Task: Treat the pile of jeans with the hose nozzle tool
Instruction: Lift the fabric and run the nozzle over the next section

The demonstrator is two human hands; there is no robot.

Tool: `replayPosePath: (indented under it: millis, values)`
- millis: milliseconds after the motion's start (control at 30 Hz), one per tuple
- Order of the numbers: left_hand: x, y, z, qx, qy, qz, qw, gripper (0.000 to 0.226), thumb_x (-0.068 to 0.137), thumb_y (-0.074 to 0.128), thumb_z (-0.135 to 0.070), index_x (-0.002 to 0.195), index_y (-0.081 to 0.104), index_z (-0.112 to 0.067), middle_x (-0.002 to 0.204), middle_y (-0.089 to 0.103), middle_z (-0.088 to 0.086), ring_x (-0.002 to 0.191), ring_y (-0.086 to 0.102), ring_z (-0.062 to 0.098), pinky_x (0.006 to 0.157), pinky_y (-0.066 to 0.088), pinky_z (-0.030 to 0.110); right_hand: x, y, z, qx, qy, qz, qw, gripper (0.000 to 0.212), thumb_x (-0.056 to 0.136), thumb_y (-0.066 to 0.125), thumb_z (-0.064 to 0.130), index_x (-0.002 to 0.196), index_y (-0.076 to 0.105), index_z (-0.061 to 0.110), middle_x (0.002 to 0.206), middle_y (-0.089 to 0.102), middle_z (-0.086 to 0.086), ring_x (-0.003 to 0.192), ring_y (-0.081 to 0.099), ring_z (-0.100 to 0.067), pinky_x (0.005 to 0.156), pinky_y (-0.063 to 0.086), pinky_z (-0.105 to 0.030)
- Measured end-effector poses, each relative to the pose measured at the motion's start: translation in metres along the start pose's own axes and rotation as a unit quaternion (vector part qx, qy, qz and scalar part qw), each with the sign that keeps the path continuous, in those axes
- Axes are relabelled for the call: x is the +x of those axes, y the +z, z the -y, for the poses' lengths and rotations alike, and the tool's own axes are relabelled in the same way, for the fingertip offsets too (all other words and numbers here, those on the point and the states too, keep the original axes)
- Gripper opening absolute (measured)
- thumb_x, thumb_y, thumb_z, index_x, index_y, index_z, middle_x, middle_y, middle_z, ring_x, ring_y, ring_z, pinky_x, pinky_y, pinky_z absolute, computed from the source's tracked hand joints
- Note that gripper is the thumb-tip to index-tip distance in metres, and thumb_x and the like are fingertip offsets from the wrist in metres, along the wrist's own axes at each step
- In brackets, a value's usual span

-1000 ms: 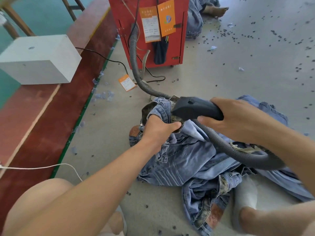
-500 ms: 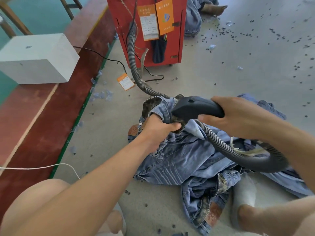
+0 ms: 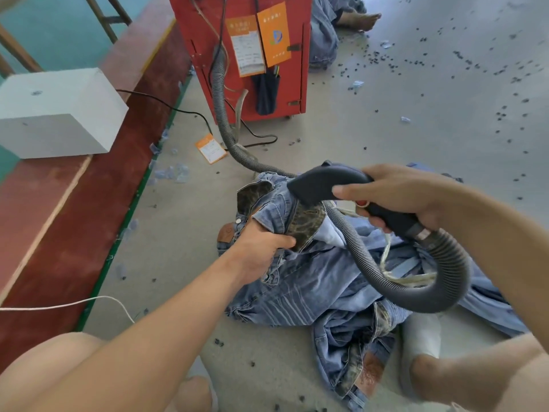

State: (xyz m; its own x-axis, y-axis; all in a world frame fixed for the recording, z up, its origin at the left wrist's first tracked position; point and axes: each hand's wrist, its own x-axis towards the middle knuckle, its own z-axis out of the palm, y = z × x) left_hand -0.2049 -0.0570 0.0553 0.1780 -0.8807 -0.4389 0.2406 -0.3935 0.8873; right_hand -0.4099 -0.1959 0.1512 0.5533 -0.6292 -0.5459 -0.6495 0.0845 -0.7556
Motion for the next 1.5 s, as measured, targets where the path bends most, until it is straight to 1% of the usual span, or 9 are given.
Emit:
replayPosePath:
  millis: [133, 300, 533, 667, 733, 833, 1033, 1333, 1500]
  values:
    - [-0.004, -0.002, 0.003, 0.003, 0.016, 0.006, 1.0, 0.06, 0.085, 0.059, 0.027, 0.136, 0.063, -0.003, 0.124, 0.074, 0.006, 0.119, 0.069, 0.026, 0.108, 0.051, 0.047, 0.009, -0.007, 0.0, 0.048, 0.031, -0.073, 0.996, 0.032, 0.097, 0.071, 0.043, 0.106, 0.063, 0.014, 0.064, 0.057, -0.003, 0.048, 0.051, -0.016, 0.048, 0.051, -0.03]
    - [0.001, -0.009, 0.006, -0.009, 0.016, -0.006, 1.0, 0.06, 0.087, 0.053, 0.028, 0.138, 0.06, -0.001, 0.134, 0.068, 0.016, 0.127, 0.063, 0.033, 0.114, 0.044, 0.055, -0.006, -0.028, 0.003, 0.02, 0.018, 0.079, 0.997, 0.032, 0.077, 0.084, 0.054, 0.085, 0.072, 0.026, 0.071, 0.059, -0.008, 0.053, 0.053, -0.02, 0.05, 0.051, -0.031]
    - [-0.006, -0.011, 0.005, 0.148, 0.08, 0.007, 0.986, 0.054, 0.081, 0.06, 0.013, 0.099, 0.077, -0.035, 0.104, 0.076, -0.025, 0.102, 0.069, -0.003, 0.084, 0.052, 0.011, 0.02, -0.022, -0.001, 0.002, 0.065, 0.004, 0.998, 0.06, 0.092, 0.077, 0.041, 0.128, 0.057, -0.003, 0.068, 0.059, -0.007, 0.05, 0.052, -0.018, 0.051, 0.052, -0.031]
    - [-0.006, -0.015, -0.003, 0.216, 0.115, -0.015, 0.969, 0.059, 0.09, 0.051, 0.017, 0.098, 0.062, -0.039, 0.093, 0.066, -0.046, 0.094, 0.061, -0.02, 0.078, 0.044, -0.001, 0.014, -0.043, -0.002, 0.0, 0.065, 0.098, 0.993, 0.058, 0.072, 0.088, 0.052, 0.092, 0.06, 0.005, 0.071, 0.058, -0.011, 0.052, 0.051, -0.022, 0.054, 0.049, -0.032]
    - [-0.006, -0.018, -0.005, 0.248, 0.141, -0.013, 0.959, 0.06, 0.09, 0.049, 0.019, 0.097, 0.059, -0.04, 0.09, 0.069, -0.035, 0.092, 0.056, -0.028, 0.077, 0.04, -0.004, 0.011, -0.038, -0.001, -0.032, 0.07, 0.141, 0.987, 0.047, 0.073, 0.089, 0.052, 0.074, 0.06, 0.014, 0.07, 0.056, -0.011, 0.051, 0.051, -0.022, 0.053, 0.05, -0.032]
    - [-0.006, -0.018, -0.001, 0.298, 0.162, 0.009, 0.941, 0.057, 0.091, 0.048, 0.018, 0.103, 0.06, -0.036, 0.103, 0.063, -0.02, 0.092, 0.058, -0.024, 0.079, 0.043, 0.0, 0.018, -0.014, 0.002, -0.001, 0.077, 0.088, 0.993, 0.04, 0.088, 0.081, 0.043, 0.089, 0.064, 0.007, 0.069, 0.058, -0.009, 0.051, 0.053, -0.02, 0.049, 0.052, -0.03]
    - [-0.007, -0.024, -0.014, -0.113, -0.045, 0.051, 0.991, 0.043, 0.093, 0.044, 0.013, 0.125, 0.07, 0.001, 0.122, 0.072, 0.023, 0.111, 0.071, 0.039, 0.085, 0.062, 0.047, 0.024, -0.004, -0.001, 0.084, 0.022, -0.115, 0.99, 0.038, 0.095, 0.073, 0.041, 0.087, 0.059, 0.008, 0.061, 0.059, -0.005, 0.047, 0.054, -0.018, 0.047, 0.051, -0.03]
    - [-0.004, -0.029, -0.029, -0.336, -0.091, 0.087, 0.933, 0.051, 0.092, 0.039, -0.008, 0.135, 0.059, 0.011, 0.138, 0.06, 0.031, 0.122, 0.063, 0.047, 0.091, 0.058, 0.06, -0.032, 0.005, 0.009, -0.197, -0.066, 0.017, 0.978, 0.038, 0.094, 0.067, 0.05, 0.074, 0.064, 0.018, 0.053, 0.065, -0.005, 0.043, 0.057, -0.017, 0.055, 0.054, -0.033]
    - [-0.003, -0.026, -0.027, -0.346, -0.083, 0.111, 0.928, 0.048, 0.093, 0.039, -0.013, 0.122, 0.07, 0.008, 0.135, 0.063, 0.029, 0.118, 0.067, 0.045, 0.086, 0.059, 0.058, -0.016, 0.028, 0.012, -0.201, -0.052, -0.067, 0.976, 0.046, 0.096, 0.066, 0.048, 0.085, 0.067, 0.004, 0.054, 0.06, -0.003, 0.045, 0.054, -0.016, 0.062, 0.053, -0.04]
